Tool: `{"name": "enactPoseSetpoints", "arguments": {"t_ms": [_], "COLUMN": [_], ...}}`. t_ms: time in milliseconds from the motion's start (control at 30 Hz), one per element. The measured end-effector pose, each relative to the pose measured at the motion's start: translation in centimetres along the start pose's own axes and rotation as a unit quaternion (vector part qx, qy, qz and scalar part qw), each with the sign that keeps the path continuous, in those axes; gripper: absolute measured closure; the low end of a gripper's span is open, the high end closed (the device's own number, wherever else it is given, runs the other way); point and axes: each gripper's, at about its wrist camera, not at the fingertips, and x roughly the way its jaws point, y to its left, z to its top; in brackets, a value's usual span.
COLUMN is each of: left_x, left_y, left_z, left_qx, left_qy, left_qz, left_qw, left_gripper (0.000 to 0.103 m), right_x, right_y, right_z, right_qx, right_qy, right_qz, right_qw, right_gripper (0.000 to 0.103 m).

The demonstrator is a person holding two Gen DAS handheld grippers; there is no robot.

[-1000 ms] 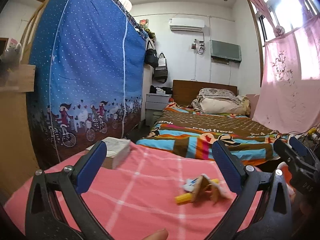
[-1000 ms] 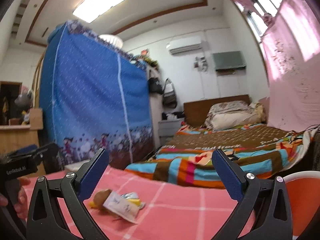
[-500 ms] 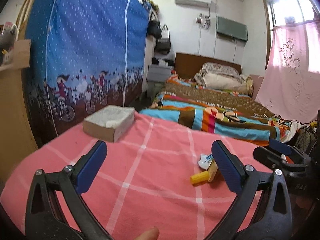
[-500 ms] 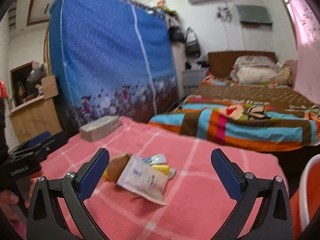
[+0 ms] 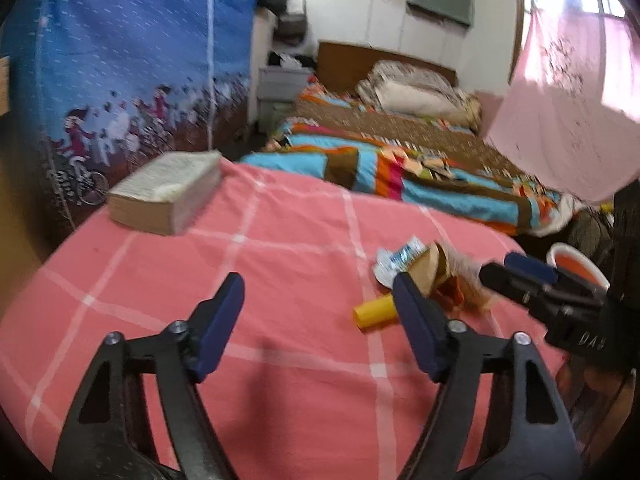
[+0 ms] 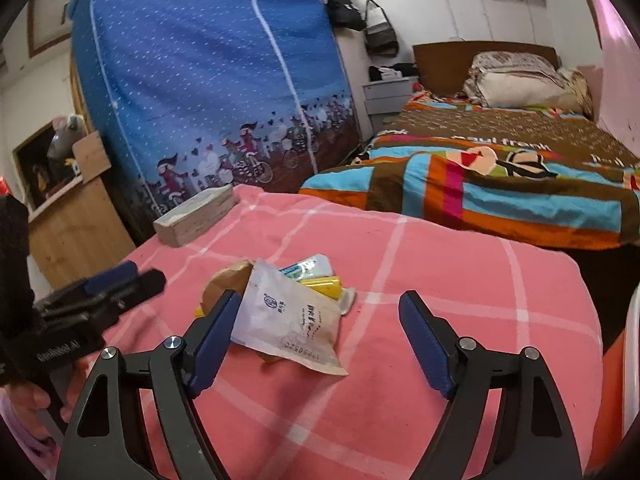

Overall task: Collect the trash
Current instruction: 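Move both tools back over the remaining trash on the bedspread, then grasp the white paper bag with the right tool while the left tool grasps the yellow cap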

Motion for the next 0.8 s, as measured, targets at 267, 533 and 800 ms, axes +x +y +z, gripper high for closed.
{"name": "enactPoseSetpoints", "arguments": {"t_ms": [267,533,800], "left_x": [2.9,3.6,3.1], "left_y": [-2.0,-3.6,-3.9], "left_z": [-0.2,-0.4,-0.4], "left_qx": [0.045,0.086,0.088], "left_qy": [0.078,0.102,0.102], "left_qz": [-0.027,-0.029,-0.022], "left_qw": [0.9956,0.9906,0.9907], "left_gripper": [0.054,0.067,0.068], "right_x": [-1.6,-2.1,-2.3], "right_y": [-1.3,-3.9,-4.1], "right_z": [0.2,0.0,0.0], "right_qx": [0.014,0.05,0.039], "right_qy": [-0.012,0.001,-0.001], "right_qz": [-0.018,-0.036,-0.075], "right_qw": [1.0,0.998,0.996], "right_gripper": [0.023,0.023,0.023]}}
